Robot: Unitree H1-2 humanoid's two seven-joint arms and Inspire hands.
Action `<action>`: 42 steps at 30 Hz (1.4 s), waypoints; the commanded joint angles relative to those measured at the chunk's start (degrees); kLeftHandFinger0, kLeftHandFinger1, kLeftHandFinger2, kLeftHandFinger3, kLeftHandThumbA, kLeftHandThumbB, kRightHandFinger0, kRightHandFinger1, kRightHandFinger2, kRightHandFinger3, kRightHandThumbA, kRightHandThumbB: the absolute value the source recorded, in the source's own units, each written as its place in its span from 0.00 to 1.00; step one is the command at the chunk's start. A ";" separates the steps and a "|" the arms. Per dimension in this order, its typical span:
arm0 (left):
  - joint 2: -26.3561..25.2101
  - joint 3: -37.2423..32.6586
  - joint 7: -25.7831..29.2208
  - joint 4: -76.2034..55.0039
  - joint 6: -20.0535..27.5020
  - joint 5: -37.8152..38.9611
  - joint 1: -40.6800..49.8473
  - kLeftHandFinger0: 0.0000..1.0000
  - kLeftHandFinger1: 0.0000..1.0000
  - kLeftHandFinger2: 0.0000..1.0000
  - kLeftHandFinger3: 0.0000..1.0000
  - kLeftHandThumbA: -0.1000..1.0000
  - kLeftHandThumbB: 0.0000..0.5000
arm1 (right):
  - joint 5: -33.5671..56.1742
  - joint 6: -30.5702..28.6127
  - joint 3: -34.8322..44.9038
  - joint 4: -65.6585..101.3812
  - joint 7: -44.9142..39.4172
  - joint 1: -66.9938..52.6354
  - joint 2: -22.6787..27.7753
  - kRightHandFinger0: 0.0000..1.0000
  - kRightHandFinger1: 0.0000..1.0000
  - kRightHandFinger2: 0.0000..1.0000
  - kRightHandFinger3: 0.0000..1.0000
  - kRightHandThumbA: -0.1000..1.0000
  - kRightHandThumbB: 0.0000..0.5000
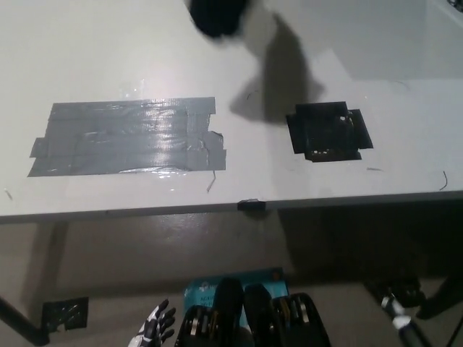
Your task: A person hands a black t-shirt to the robot and rhe robot picks it up with its right hand and places it on the black spot on the desk infron tof it
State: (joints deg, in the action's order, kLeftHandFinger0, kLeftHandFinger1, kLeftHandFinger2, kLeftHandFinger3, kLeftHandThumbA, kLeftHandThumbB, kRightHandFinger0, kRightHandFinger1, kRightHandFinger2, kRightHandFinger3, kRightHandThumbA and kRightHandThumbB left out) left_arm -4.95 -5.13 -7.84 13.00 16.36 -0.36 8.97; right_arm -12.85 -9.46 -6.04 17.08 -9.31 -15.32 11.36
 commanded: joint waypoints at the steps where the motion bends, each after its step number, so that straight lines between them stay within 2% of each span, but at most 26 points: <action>1: -0.74 0.54 -0.58 -2.13 0.59 1.00 -0.60 1.00 1.00 1.00 1.00 1.00 1.00 | 1.47 3.74 3.01 14.32 1.48 4.34 -0.76 1.00 1.00 1.00 1.00 1.00 0.58; 3: -0.93 0.53 -0.53 -2.27 0.73 0.75 -0.60 1.00 1.00 1.00 1.00 1.00 1.00 | 0.09 5.85 3.74 18.25 0.97 6.57 -0.61 1.00 1.00 1.00 1.00 1.00 0.58; 6: -1.00 0.34 -0.50 -2.58 1.05 0.41 -0.18 1.00 1.00 1.00 1.00 1.00 1.00 | -3.82 13.00 5.07 23.75 -0.14 13.28 -1.21 1.00 1.00 1.00 1.00 1.00 0.73; 7: -0.99 0.30 -0.44 -2.69 1.11 0.29 -0.10 1.00 1.00 1.00 1.00 1.00 1.00 | -4.51 14.26 5.18 24.24 -0.42 15.23 -1.27 1.00 1.00 1.00 1.00 1.00 0.71; 12: -0.64 -0.01 -0.13 -3.23 0.59 -0.25 0.52 1.00 1.00 1.00 1.00 1.00 1.00 | -10.89 25.19 4.79 25.07 -3.44 28.01 -2.03 1.00 1.00 1.00 1.00 1.00 0.88; 14: -0.68 0.01 -0.26 -3.40 0.58 -0.05 0.67 1.00 1.00 1.00 1.00 1.00 1.00 | -12.72 27.37 4.20 24.21 -3.84 31.09 -2.29 1.00 1.00 1.00 1.00 1.00 0.89; 16: -0.71 0.00 -0.16 -3.67 0.66 -0.23 1.14 1.00 1.00 1.00 1.00 1.00 1.00 | -13.12 30.19 3.63 22.03 -2.87 34.54 -4.14 1.00 1.00 1.00 1.00 1.00 0.95; 19: -0.65 -0.14 -0.16 -4.29 -0.11 -0.44 1.20 1.00 1.00 1.00 1.00 1.00 1.00 | -14.16 33.81 3.59 16.70 0.00 39.18 -7.66 1.00 1.00 1.00 1.00 1.00 0.91; 20: -0.65 -0.20 -0.29 -4.30 -0.15 -0.33 1.15 1.00 1.00 1.00 1.00 1.00 1.00 | -14.54 34.21 3.74 14.39 1.04 40.60 -8.44 1.00 1.00 1.00 1.00 1.00 0.87; 27: -0.94 -0.87 -0.43 -2.44 3.16 -1.09 0.97 1.00 1.00 1.00 1.00 1.00 1.00 | -14.11 33.24 6.62 -3.34 6.68 49.89 -10.07 1.00 1.00 1.00 1.00 1.00 0.84; 30: -1.16 -1.08 -0.40 -2.50 2.98 -1.41 0.99 1.00 1.00 1.00 1.00 1.00 1.00 | -13.56 33.29 8.01 -10.81 8.81 54.04 -9.89 1.00 1.00 1.00 1.00 1.00 0.93; 36: -1.36 -1.30 0.30 -1.77 3.74 -3.15 -0.89 1.00 1.00 1.00 1.00 1.00 1.00 | -13.25 31.90 10.17 -25.02 13.57 63.13 -8.27 1.00 1.00 1.00 1.00 0.99 0.86; 38: -1.39 -1.44 0.61 -1.68 3.84 -4.03 -1.18 1.00 1.00 1.00 1.00 1.00 1.00 | -14.06 32.04 10.18 -27.85 14.85 65.11 -7.54 1.00 1.00 1.00 1.00 1.00 0.90; 39: -1.63 -1.65 0.77 -1.88 3.69 -4.91 -1.06 1.00 1.00 1.00 1.00 1.00 1.00 | -14.52 31.39 10.39 -30.29 16.48 66.16 -6.83 1.00 1.00 1.00 1.00 1.00 1.00; 42: -1.87 -1.77 0.25 -1.38 3.36 -4.90 -3.70 1.00 1.00 1.00 1.00 1.00 1.00 | -14.65 30.29 10.55 -34.97 18.06 69.47 -4.58 1.00 1.00 1.00 1.00 1.00 1.00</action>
State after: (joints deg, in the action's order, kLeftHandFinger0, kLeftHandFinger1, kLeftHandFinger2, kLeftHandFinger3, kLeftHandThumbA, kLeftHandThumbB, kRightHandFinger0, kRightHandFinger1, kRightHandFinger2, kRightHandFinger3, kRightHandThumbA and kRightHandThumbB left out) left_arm -6.21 -6.35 -7.76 11.73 17.52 -3.31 7.49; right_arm -26.29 21.97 3.55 -13.97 2.52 47.67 3.73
